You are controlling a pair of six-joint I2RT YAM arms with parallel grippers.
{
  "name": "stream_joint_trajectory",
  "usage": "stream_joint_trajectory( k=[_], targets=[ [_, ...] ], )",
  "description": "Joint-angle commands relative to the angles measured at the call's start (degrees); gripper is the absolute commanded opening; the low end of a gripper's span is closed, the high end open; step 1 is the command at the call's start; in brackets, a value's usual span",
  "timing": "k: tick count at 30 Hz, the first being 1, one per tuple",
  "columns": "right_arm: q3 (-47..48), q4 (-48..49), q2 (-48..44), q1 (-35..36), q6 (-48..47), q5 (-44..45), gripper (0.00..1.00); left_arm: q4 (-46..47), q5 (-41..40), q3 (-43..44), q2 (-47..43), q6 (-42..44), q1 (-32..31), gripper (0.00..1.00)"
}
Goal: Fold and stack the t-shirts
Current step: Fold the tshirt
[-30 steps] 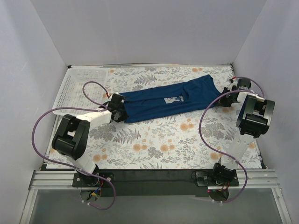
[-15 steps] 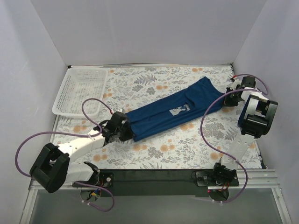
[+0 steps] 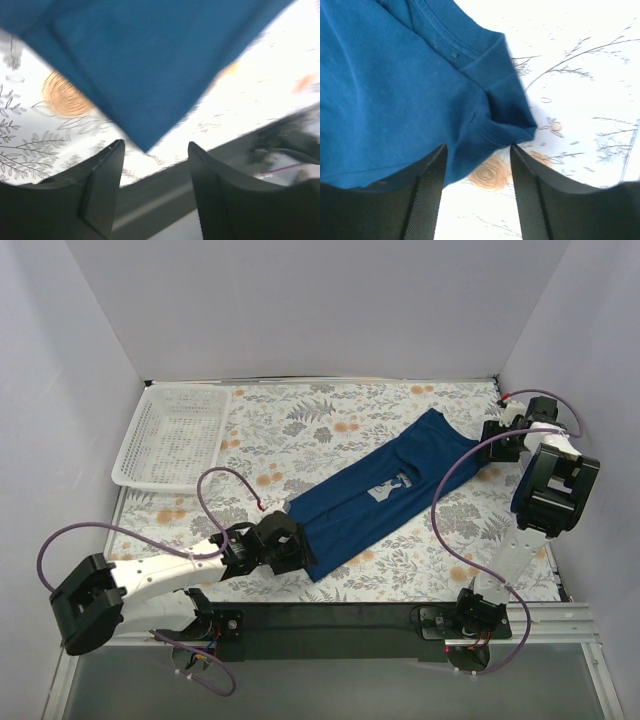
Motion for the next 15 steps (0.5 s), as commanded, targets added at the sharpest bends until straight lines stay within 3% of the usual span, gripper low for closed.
stream_joint_trajectory(
  k=[1,5,8,10,13,15],
  targets=[
    [1.9,0.5,-3.6,-0.8,-3.9,-2.0,0.54,-6.0,-8.6,7.4,-10.0,4.3,-0.2,0.51],
    [1.8,0.5,-5.8,-1.6,-3.8,-4.4,0.56,-6.9,-15.6,15.3,-9.3,15.5,3.3,0.61],
    [-0.7,-0.8,-7.9,-1.6,-5.8,-11.4,0.57,1.2,-4.7,20.9,-2.6,25.3,13.5,0.61],
    [-3.7,-3.3,-10.1,-1.6,-10.0,-19.6,0.6,6.8,4.8,27.1,7.8,32.3,17.9,0.62],
    [-9.3,-4.0,-13.6,-1.7,-11.7,-24.4,0.63,6.7,12.5,37.9,25.1,39.1,18.9,0.62],
    [-11.6,-3.9,-16.1,-1.6,-12.3,-26.8,0.63,4.7,14.6,49.9,33.6,43.8,18.9,0.62]
  ],
)
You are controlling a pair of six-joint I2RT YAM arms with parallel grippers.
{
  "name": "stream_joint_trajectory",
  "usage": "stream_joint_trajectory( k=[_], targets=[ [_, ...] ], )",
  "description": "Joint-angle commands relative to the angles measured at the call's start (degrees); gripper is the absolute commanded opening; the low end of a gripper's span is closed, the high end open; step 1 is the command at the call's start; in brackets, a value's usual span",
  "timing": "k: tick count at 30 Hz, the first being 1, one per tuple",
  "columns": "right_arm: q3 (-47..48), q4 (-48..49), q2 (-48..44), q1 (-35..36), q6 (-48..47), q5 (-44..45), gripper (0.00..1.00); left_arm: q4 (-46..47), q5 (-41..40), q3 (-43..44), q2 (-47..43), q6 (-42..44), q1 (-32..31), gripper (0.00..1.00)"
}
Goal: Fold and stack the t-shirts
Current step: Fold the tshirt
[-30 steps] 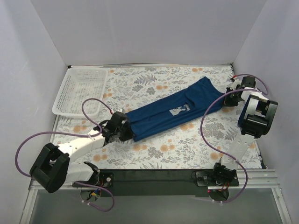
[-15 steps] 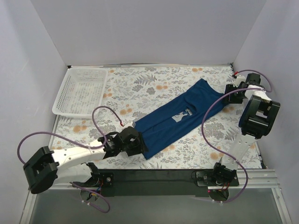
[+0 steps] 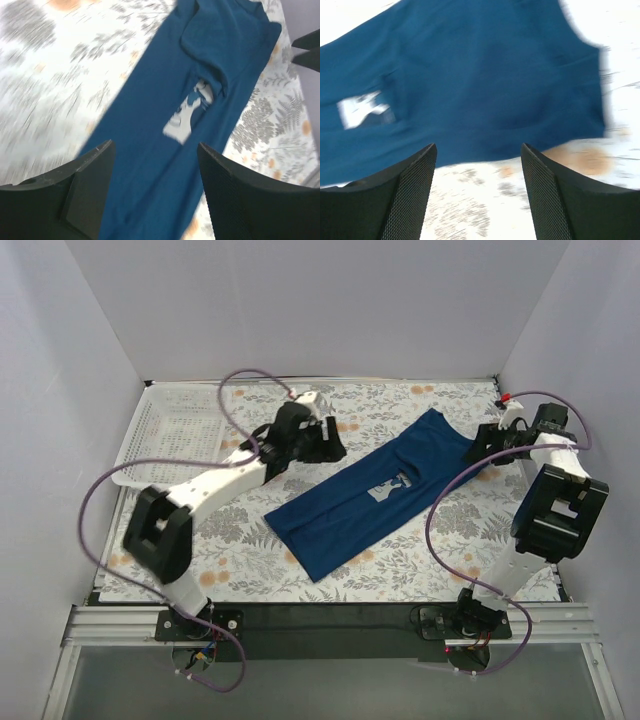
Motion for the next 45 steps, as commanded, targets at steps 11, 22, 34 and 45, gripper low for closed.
stream_joint_trajectory(
  k=[11,22,34,45],
  targets=[
    [-11.3,-1.8,-10.4,-1.3,-3.8,-12.3,0.64,-10.2,15.9,49.9,48.0,17.5,0.0,0.61],
    [-12.7,-1.9,-8.3,-4.9,-4.2,-15.6,0.63,-12.4,14.6,56.3,55.6,19.7,0.0,0.46],
    [-12.5,-1.9,-7.7,-5.8,-3.7,-15.8,0.64,-13.1,19.1,55.1,55.6,20.2,-1.1,0.3],
    [-12.5,-1.9,-7.5,-6.1,-3.5,-15.7,0.64,-14.0,7.6,55.6,55.9,19.9,-1.2,0.0]
  ],
)
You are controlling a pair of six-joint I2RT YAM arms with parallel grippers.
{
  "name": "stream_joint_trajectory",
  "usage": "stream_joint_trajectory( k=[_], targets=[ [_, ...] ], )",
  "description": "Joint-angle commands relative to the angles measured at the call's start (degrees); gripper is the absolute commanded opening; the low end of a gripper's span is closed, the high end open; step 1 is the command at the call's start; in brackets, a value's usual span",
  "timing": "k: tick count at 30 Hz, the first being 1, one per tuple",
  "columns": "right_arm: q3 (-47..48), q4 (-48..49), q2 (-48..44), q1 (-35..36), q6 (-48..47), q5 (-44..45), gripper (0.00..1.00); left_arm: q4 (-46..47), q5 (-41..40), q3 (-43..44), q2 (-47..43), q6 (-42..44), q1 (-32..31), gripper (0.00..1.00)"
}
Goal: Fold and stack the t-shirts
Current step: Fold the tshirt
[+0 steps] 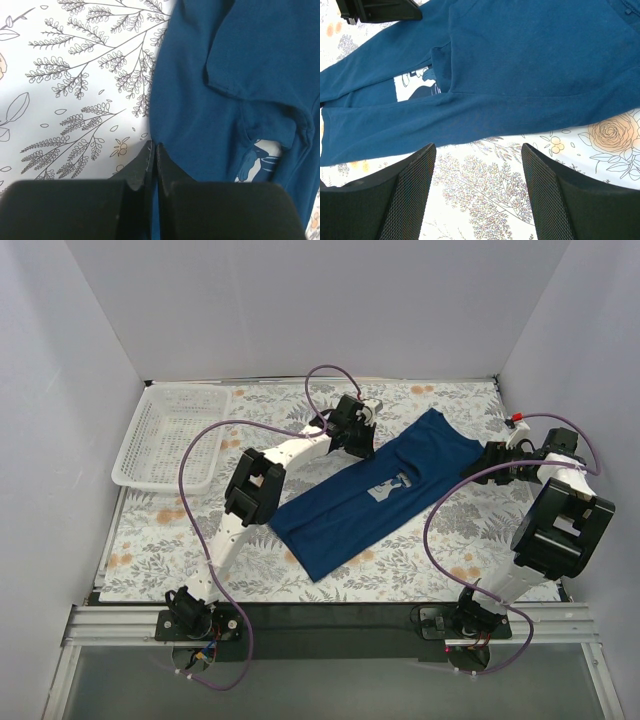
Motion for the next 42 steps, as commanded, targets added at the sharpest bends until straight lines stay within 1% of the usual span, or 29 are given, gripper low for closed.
stream_joint_trajectory(
  k=[1,5,12,15,19,21,24,25,27,28,29,31,32,33,34,35,36,37,38,39,40,42],
  targets=[
    [0.0,0.1,0.4,-0.6,-0.4,-1.8,0.64,-2.4,-7.9,0.7,-0.4,0.4,0.2,0.0],
    [0.0,0.0,0.6,-0.7,-0.6,-1.3,0.64,-2.4,-10.6,-0.3,-1.5,-1.2,2.0,0.0],
    [0.7,0.3,1.9,-0.6,-0.4,-0.2,0.64,-1.4,-12.6,-6.4,-4.9,-3.5,7.6,0.0],
    [1.0,0.8,2.6,-0.6,0.5,0.6,0.64,-0.7,-12.5,-10.5,-6.8,-4.7,10.6,0.0],
    [3.6,3.4,5.0,0.5,3.9,2.9,0.65,0.8,-12.7,-16.7,-10.5,-5.6,14.3,0.0],
    [5.0,4.1,6.7,1.3,6.0,3.4,0.65,1.7,-12.5,-21.4,-12.4,-6.5,15.3,0.0],
    [7.1,4.7,8.4,4.4,7.8,3.4,0.65,3.6,-12.2,-27.1,-16.1,-7.0,16.6,0.0],
    [7.3,4.8,8.5,7.2,8.1,3.3,0.65,4.1,-11.6,-28.0,-17.3,-7.0,16.8,0.0],
    [7.5,4.7,8.9,10.6,8.8,2.7,0.65,4.6,-10.1,-30.0,-18.5,-7.0,16.8,0.0],
    [7.2,4.7,9.0,14.4,8.9,2.2,0.65,5.1,-9.5,-30.3,-19.1,-7.3,16.8,0.0],
    [6.7,4.8,8.8,16.5,9.2,1.8,0.65,5.3,-7.8,-30.7,-20.6,-7.7,17.0,0.07],
    [5.8,4.8,8.9,20.7,10.2,1.3,0.65,6.1,-6.6,-31.3,-22.8,-9.1,17.1,0.24],
    [5.2,4.9,8.9,24.8,10.8,1.1,0.65,6.2,-6.1,-31.4,-25.1,-9.4,17.1,0.38],
    [3.8,5.8,8.8,26.9,11.9,1.2,0.65,6.3,-5.8,-31.5,-26.6,-9.8,17.2,0.43],
    [3.1,6.4,8.9,31.0,14.0,1.0,0.65,6.4,-5.7,-31.7,-27.9,-10.3,17.5,0.47],
    [2.1,7.5,8.7,32.7,15.4,0.6,0.65,6.4,-5.7,-31.9,-29.5,-10.4,17.5,0.51],
    [1.0,8.9,8.5,34.3,17.5,1.1,0.65,6.5,-5.6,-32.4,-33.2,-10.6,17.7,0.59],
    [-1.0,11.9,8.4,37.2,19.5,1.9,0.65,6.9,-5.6,-33.8,-35.1,-10.6,17.8,0.61],
    [-2.0,13.5,8.4,38.5,23.1,2.7,0.65,7.2,-5.5,-35.1,-37.5,-10.7,17.8,0.63],
    [-3.0,15.1,8.2,39.9,24.9,3.6,0.65,7.7,-5.6,-36.2,-41.9,-10.8,18.0,0.64],
    [-5.1,18.7,8.2,42.0,26.9,4.6,0.65,8.1,-5.5,-39.5,-44.7,-10.9,18.2,0.64],
    [-6.5,21.2,8.2,43.9,32.5,6.9,0.64,8.7,-6.1,-43.5,-50.1,-11.8,18.3,0.65]
  ],
)
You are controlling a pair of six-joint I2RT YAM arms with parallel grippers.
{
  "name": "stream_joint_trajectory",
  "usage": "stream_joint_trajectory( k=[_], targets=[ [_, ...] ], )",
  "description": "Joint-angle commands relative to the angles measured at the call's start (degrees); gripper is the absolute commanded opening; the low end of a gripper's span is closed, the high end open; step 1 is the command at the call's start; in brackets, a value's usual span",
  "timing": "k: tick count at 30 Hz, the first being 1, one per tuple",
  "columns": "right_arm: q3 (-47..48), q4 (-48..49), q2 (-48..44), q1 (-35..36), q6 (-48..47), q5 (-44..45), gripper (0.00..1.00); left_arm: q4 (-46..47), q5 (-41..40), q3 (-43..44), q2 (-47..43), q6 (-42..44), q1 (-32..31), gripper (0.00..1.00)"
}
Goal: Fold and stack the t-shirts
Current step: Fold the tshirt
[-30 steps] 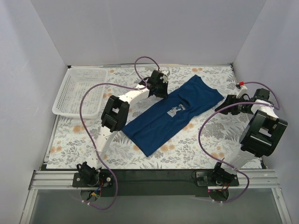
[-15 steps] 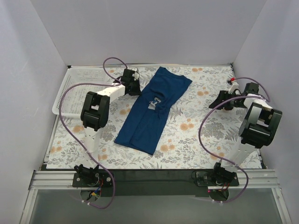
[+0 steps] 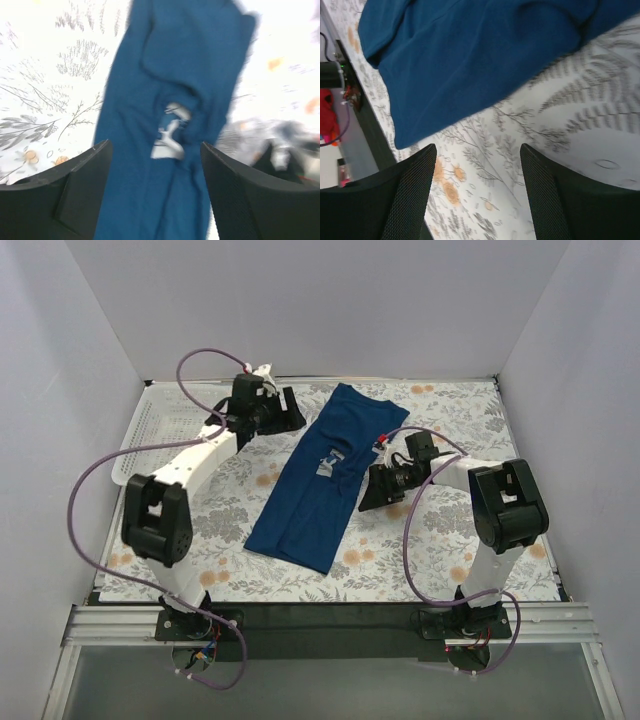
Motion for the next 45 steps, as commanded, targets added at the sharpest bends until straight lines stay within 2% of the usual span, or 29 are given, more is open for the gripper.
stream_joint_trajectory(
  k=[1,5,7,8,13,14,18,19,20,25,28,34,40,42,45],
  targets=[
    [-3.0,9.1,-0.8,3.2,11.9,4.6,0.63,2.9,-0.2,-6.6,-17.4,-1.3,0.8,0.66],
    [-4.8,11.7,-1.5,6.1,20.2,14.5,0.59,3.0,-1.5,-21.0,-33.3,-3.2,1.5,0.68],
    [-6.0,12.7,-1.9,7.5,22.7,16.9,0.59,1.5,-1.9,-24.9,-38.9,-4.7,1.9,0.68],
    [-7.0,14.0,-1.9,8.0,23.4,17.2,0.58,0.9,-2.0,-28.5,-44.6,-5.4,2.1,0.68],
    [-7.3,15.2,0.6,10.2,26.7,19.9,0.55,-5.7,-3.4,-35.5,-57.5,-10.2,2.3,0.68],
    [-6.9,15.1,2.4,10.2,27.1,19.0,0.53,-6.7,-3.4,-36.3,-59.0,-10.7,2.3,0.68],
    [-6.5,15.2,5.1,10.2,27.8,19.3,0.35,-11.4,-4.4,-38.5,-65.3,-12.6,2.2,0.68],
    [-6.9,15.2,5.1,10.2,27.8,19.6,0.28,-12.0,-4.4,-38.8,-65.9,-12.7,2.3,0.68],
    [-7.1,15.3,5.0,10.2,27.7,20.2,0.26,-12.5,-4.5,-38.9,-66.4,-13.0,2.3,0.68],
    [-9.2,15.1,2.3,9.1,26.6,20.5,0.02,-13.3,-4.8,-38.9,-67.1,-13.1,2.2,0.68],
    [-11.0,14.5,-0.5,6.6,24.8,19.9,0.01,-12.3,-3.4,-39.1,-66.4,-13.3,2.3,0.68],
    [-11.5,0.7,-3.3,-0.6,16.6,19.5,0.01,-8.6,1.8,-41.7,-64.2,-14.1,2.3,0.68],
    [-12.1,-7.6,-4.5,-9.1,8.3,19.9,0.01,-6.3,8.2,-45.1,-61.3,-16.3,2.2,0.67],
    [-10.5,-9.5,-5.1,-12.7,5.8,19.4,0.01,-4.9,11.6,-47.1,-59.5,-17.0,2.0,0.66],
    [-6.3,-13.1,-5.0,-16.0,-0.5,18.8,0.04,-2.7,12.0,-48.9,-57.1,-18.3,0.0,0.66]
  ],
)
